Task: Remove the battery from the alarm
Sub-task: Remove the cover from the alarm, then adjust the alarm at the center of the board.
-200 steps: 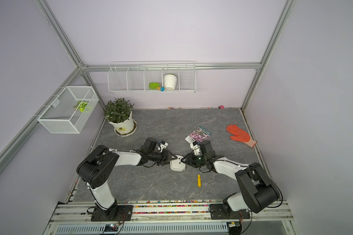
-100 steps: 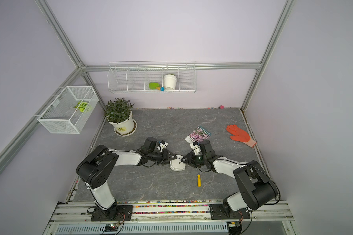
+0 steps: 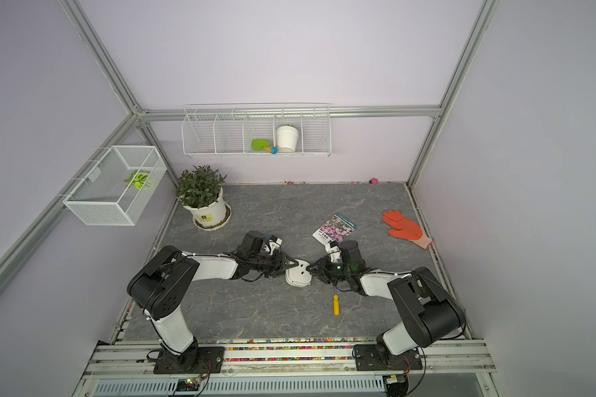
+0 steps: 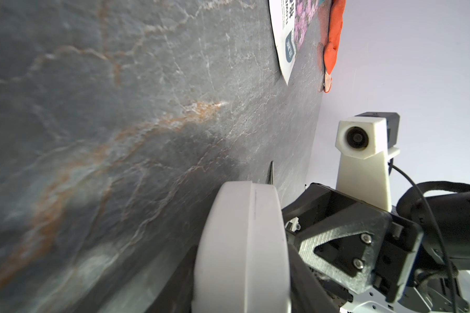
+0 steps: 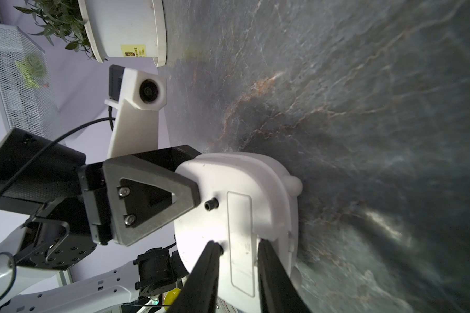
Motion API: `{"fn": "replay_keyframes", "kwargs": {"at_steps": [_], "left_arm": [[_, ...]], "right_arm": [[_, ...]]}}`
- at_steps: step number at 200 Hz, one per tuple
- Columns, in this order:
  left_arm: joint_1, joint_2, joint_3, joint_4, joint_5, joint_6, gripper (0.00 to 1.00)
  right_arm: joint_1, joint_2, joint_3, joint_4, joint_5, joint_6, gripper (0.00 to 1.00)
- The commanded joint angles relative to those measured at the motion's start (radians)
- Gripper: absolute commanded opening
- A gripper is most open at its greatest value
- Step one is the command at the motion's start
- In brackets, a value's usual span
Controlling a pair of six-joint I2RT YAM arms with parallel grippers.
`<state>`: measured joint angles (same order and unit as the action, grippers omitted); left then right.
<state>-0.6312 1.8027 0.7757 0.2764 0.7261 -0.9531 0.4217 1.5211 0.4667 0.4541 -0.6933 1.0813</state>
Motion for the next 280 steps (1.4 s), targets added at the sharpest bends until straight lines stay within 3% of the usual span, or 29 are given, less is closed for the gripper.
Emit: {"fn": "replay_keyframes", "kwargs": {"at_steps": [1,49,88,144,180,280], "left_arm": [[-0.030,0.039,-0.030,-0.140,-0.069,0.007,0.43],[-0.030,0.045,-0.029,-0.141,-0.074,0.006,0.43],[-0.030,0.043,-0.032,-0.142,-0.078,0.004,0.43],[-0.030,0.025,-0.034,-0.162,-0.090,0.011,0.43],[-0.029,0.030,-0.033,-0.170,-0.103,0.018,0.43],[-0.005,0.010,-0.045,-0.227,-0.160,0.039,0.60]], "right_arm": [[0.004,-0.005,0.002,0.136,-0.059,0.032,0.31],[-0.024,-0.025,-0.016,0.176,-0.064,0.058,0.31],[-0.046,-0.052,-0.022,0.076,-0.060,-0.008,0.31],[-0.161,-0.210,0.012,-0.363,0.025,-0.290,0.32],[-0.163,-0.233,0.066,-0.552,0.070,-0.432,0.32],[-0.161,-0.204,0.090,-0.599,0.040,-0.503,0.43]]}}
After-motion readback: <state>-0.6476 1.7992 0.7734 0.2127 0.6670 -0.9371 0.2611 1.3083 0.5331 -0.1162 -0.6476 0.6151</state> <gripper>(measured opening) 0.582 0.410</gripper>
